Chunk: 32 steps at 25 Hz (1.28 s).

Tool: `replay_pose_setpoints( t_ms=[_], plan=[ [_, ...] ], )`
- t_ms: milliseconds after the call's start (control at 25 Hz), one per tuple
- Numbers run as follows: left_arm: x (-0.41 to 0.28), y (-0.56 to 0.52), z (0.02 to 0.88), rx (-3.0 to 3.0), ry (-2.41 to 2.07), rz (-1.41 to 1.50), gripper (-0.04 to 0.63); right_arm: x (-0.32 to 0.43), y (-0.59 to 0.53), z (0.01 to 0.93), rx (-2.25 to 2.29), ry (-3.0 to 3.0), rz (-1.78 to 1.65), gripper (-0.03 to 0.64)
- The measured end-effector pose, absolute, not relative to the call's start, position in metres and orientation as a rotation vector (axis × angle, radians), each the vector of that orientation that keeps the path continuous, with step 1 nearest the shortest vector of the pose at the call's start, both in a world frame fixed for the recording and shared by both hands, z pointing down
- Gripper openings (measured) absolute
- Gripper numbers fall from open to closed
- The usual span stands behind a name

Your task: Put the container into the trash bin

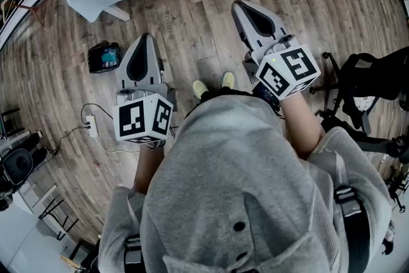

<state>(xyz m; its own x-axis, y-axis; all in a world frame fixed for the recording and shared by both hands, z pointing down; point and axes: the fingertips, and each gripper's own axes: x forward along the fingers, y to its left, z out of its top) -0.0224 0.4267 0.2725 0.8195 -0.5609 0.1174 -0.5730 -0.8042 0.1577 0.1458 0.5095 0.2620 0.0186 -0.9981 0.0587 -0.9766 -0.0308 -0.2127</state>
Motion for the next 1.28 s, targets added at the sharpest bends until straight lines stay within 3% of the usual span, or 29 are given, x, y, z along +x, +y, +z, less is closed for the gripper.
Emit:
replay_pose_setpoints(
  t_ms=[680, 1280],
  plan=[
    [-0.063, 0.41, 0.279, 2.799, -0.891, 0.094, 0.018, 0.112, 0.492, 0.272, -2.17, 2.093, -0.311, 0.025],
    [-0.04, 0.369, 0.281, 2.815, -0.916, 0.113, 0.018, 0.128, 0.445, 0.286, -2.138, 2.152, -0.326, 0.025]
  ],
)
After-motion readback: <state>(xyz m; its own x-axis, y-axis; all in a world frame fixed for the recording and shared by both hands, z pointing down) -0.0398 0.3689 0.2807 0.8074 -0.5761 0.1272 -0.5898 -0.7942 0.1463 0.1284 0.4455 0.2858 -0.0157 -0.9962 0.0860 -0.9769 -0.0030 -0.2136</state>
